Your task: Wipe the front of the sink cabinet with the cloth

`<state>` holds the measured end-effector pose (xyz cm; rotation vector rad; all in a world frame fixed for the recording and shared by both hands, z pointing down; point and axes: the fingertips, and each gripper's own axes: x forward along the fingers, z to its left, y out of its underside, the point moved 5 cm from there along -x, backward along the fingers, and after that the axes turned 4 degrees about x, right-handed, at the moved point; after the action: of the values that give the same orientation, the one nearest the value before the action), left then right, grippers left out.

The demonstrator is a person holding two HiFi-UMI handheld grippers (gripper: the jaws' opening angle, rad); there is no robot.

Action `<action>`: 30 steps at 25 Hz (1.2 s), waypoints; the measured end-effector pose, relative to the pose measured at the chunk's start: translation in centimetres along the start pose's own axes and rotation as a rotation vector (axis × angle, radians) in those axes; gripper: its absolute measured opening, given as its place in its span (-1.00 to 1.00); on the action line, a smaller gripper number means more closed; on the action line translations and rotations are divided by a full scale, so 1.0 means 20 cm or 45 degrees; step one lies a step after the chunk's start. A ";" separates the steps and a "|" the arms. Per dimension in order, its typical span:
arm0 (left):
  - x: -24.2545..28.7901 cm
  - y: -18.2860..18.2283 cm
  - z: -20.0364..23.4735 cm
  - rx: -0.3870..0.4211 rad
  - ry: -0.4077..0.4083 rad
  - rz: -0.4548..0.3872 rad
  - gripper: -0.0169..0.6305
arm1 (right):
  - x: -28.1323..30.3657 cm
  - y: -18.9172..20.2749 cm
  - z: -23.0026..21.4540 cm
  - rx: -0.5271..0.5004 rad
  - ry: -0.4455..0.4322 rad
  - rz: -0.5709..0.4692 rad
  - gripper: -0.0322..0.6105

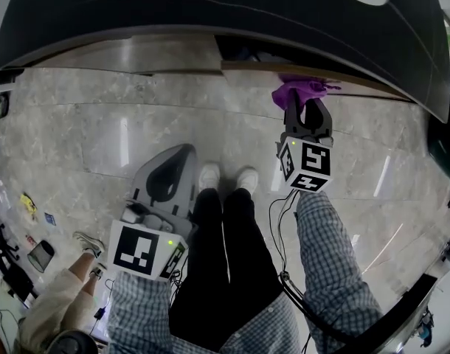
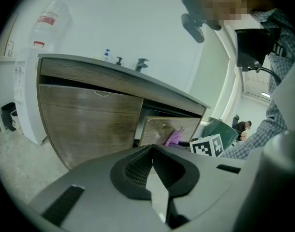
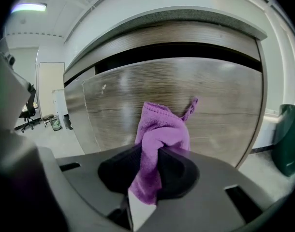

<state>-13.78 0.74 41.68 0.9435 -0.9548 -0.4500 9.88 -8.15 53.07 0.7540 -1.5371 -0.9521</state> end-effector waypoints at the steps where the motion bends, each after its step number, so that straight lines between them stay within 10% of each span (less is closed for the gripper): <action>1: 0.00 0.00 0.01 0.000 0.001 0.001 -0.91 | 0.01 0.00 0.03 -0.002 -0.010 0.006 -0.62; 20: -0.06 -0.03 0.11 0.018 -0.010 0.007 -0.91 | 0.19 0.10 0.66 -0.263 -0.373 0.103 -0.62; 30: 0.00 -0.03 0.02 0.037 -0.012 0.023 -0.91 | 0.22 0.22 0.41 -0.152 -0.201 0.182 -0.62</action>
<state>-14.14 0.27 41.24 0.9588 -0.9801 -0.4270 1.25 -8.56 58.51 0.4870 -1.6319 -1.0054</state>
